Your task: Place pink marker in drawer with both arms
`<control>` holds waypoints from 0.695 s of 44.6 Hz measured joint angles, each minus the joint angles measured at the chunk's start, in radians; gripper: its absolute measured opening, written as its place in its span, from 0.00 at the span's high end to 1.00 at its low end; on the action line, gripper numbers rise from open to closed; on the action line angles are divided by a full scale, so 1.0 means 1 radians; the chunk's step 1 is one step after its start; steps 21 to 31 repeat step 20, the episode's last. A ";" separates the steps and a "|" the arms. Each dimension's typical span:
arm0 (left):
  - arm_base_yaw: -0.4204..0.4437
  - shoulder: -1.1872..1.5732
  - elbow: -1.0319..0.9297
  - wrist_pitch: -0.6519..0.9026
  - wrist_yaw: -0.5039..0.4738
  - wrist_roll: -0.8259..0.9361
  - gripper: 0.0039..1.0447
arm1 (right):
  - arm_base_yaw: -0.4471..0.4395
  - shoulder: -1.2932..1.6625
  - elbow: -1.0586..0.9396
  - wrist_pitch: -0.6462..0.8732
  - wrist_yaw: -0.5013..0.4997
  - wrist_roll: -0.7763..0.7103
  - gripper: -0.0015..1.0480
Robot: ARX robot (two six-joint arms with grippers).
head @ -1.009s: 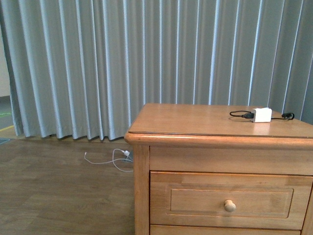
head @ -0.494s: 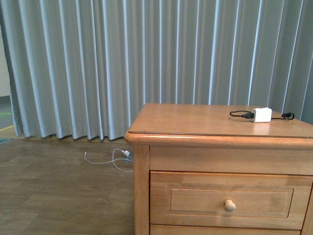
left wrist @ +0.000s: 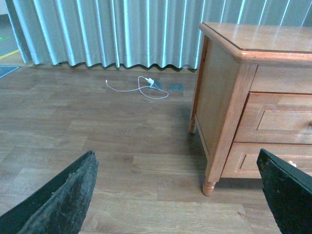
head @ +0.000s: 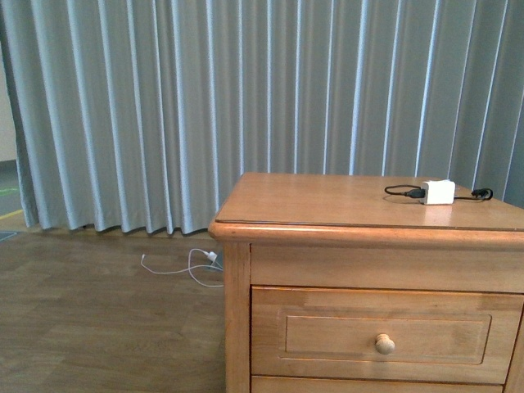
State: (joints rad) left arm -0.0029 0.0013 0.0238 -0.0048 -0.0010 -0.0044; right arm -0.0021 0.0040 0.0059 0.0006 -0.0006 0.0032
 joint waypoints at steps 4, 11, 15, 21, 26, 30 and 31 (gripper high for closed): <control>0.000 0.000 0.000 0.000 0.000 0.000 0.06 | 0.000 0.000 0.000 0.000 0.000 -0.002 0.88; 0.000 0.000 0.000 0.000 0.000 0.000 0.06 | 0.000 0.000 0.000 0.000 0.000 -0.002 0.56; 0.000 0.000 0.000 0.000 0.000 0.000 0.06 | 0.000 0.000 0.000 0.000 0.000 -0.001 0.41; 0.000 0.000 0.000 0.000 0.000 0.000 0.06 | 0.000 0.000 0.000 0.000 0.000 -0.001 0.19; 0.000 0.000 0.000 0.000 0.000 0.000 0.06 | 0.000 0.000 0.000 0.000 0.000 -0.001 0.19; 0.000 0.000 0.000 0.000 0.000 0.000 0.06 | 0.000 0.000 0.000 0.000 0.000 -0.001 0.19; 0.000 0.000 0.000 0.000 0.000 0.000 0.06 | 0.000 0.000 0.000 0.000 0.000 -0.001 0.19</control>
